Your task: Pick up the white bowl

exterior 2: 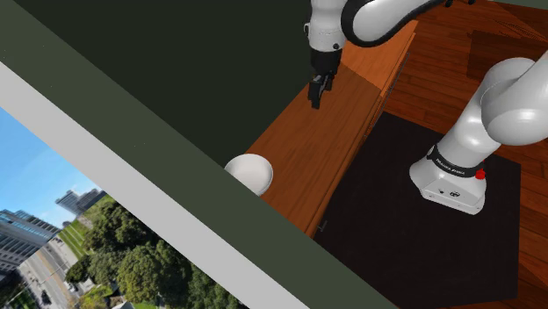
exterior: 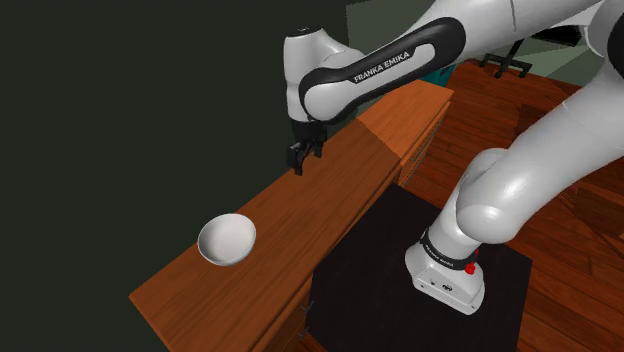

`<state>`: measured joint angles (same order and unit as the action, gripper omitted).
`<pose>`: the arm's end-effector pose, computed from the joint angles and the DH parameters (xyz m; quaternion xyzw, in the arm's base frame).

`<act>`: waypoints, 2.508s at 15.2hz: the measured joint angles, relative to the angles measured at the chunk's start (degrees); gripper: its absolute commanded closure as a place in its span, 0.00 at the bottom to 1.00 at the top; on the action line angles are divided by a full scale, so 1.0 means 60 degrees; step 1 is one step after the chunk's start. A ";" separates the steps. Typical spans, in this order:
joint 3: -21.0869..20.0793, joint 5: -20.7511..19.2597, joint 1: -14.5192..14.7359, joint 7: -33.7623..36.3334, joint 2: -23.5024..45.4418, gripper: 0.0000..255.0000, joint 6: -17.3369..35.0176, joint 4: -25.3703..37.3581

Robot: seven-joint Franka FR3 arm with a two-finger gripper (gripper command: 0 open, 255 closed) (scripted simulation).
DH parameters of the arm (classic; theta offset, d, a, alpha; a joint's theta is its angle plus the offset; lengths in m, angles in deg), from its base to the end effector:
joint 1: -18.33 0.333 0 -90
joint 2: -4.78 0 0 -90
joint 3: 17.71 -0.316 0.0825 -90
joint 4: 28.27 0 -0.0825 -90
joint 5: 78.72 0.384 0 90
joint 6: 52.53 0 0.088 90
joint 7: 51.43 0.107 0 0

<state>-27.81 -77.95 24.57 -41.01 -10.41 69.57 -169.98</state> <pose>0.4166 0.1224 0.3821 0.9981 0.0439 -0.0354 0.0262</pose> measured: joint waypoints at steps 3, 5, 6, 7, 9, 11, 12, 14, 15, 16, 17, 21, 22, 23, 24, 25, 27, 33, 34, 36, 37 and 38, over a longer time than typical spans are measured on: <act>-0.0270 -0.0180 0.0069 0.0503 0.1055 0.00 0.0732 0.0343; -0.0429 -0.0356 0.0132 0.0877 0.1729 0.00 0.1067 0.0686; -0.0511 -0.0462 0.0179 0.1096 0.2083 0.00 0.1272 0.0834; -0.0558 -0.0630 0.0202 0.1302 0.2583 0.00 0.1516 0.1090; -0.0596 -0.0910 0.0265 0.1634 0.3311 0.00 0.1887 0.1426; -0.0630 -0.1207 0.0408 0.2039 0.4068 0.00 0.2119 0.1931; -0.0613 -0.1376 0.0476 0.2217 0.4480 0.00 0.2243 0.2214; -0.0569 -0.1657 0.0639 0.2541 0.5194 0.00 0.2404 0.2744; -0.0543 -0.1794 0.0749 0.2727 0.5547 0.00 0.2507 0.2989; -0.0490 -0.1938 0.0835 0.2869 0.5926 0.00 0.2637 0.3230; -0.0434 -0.2055 0.0911 0.2975 0.6280 0.00 0.2702 0.3506; -0.0267 -0.2413 0.1358 0.3468 0.7622 0.00 0.2763 0.4767; -0.0234 -0.2457 0.1399 0.3503 0.7805 0.00 0.2796 0.4918; -0.0202 -0.2503 0.1453 0.3565 0.7978 0.00 0.2872 0.5013; -0.0181 -0.2536 0.1495 0.3613 0.8100 0.00 0.2931 0.5071; -0.0158 -0.2567 0.1516 0.3639 0.8196 0.00 0.3006 0.5094; -0.0106 -0.2625 0.1541 0.3670 0.8405 0.00 0.3155 0.5151; -0.0034 -0.2709 0.1594 0.3742 0.8683 1.00 0.3396 0.5189; -0.0033 -0.2710 0.1594 0.3742 0.8685 1.00 0.3398 0.5189; -0.0032 -0.2711 0.1593 0.3742 0.8683 1.00 0.3401 0.5191; -0.0033 -0.2711 0.1593 0.3741 0.8682 1.00 0.3402 0.5191; -0.0032 -0.2711 0.1592 0.3741 0.8683 1.00 0.3401 0.5190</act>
<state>-28.00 -94.21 34.12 -18.57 41.68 89.98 -138.83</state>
